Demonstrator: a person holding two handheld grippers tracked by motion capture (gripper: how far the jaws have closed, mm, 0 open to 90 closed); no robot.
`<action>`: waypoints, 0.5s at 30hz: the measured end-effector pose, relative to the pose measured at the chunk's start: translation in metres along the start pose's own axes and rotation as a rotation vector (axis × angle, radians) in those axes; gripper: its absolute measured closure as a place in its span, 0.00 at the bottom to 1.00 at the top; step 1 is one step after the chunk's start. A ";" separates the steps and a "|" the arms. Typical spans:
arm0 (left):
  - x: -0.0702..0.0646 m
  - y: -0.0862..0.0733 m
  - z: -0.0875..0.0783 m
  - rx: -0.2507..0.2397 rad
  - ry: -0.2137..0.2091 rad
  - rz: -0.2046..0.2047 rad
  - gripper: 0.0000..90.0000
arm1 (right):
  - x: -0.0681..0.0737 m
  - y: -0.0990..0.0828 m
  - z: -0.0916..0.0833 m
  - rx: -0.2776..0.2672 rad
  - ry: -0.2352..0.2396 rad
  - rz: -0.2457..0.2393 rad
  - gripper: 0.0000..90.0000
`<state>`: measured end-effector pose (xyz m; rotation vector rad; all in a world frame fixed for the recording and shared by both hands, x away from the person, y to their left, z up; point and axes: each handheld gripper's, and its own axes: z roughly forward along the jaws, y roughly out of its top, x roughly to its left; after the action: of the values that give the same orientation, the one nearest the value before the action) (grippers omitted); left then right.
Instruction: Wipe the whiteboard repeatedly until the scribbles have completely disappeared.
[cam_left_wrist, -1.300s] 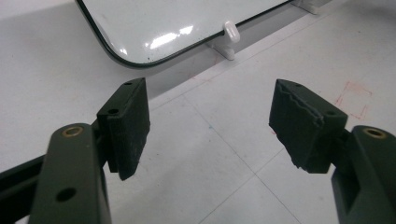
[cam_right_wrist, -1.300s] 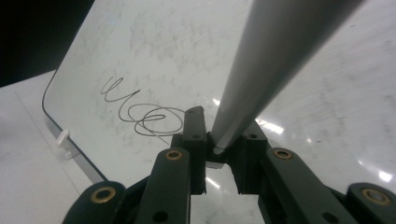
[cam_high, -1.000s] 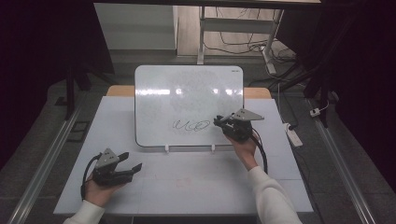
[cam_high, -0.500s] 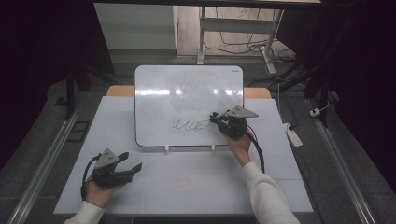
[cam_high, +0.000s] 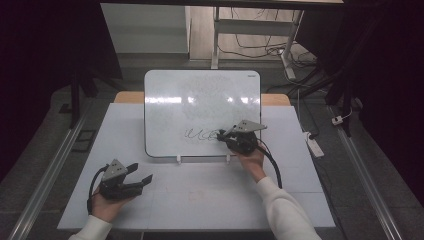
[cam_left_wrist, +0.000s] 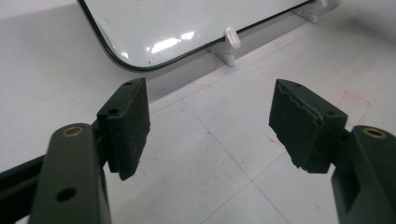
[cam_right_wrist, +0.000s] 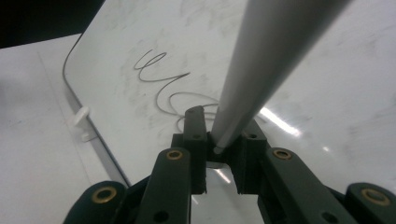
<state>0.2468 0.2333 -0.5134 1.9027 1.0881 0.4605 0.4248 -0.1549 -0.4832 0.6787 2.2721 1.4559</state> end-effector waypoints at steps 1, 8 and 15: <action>0.000 0.000 0.000 -0.001 -0.002 0.001 0.33 | -0.005 0.002 -0.004 -0.030 -0.046 0.013 0.86; 0.000 0.000 0.001 -0.001 -0.001 -0.004 0.33 | 0.004 -0.006 0.000 0.004 0.017 0.003 0.86; 0.001 0.000 0.000 -0.004 0.002 -0.001 0.33 | -0.008 -0.001 -0.007 -0.049 -0.045 0.051 0.86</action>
<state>0.2469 0.2340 -0.5137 1.8979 1.0887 0.4638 0.4277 -0.1649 -0.4809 0.7524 2.1924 1.4992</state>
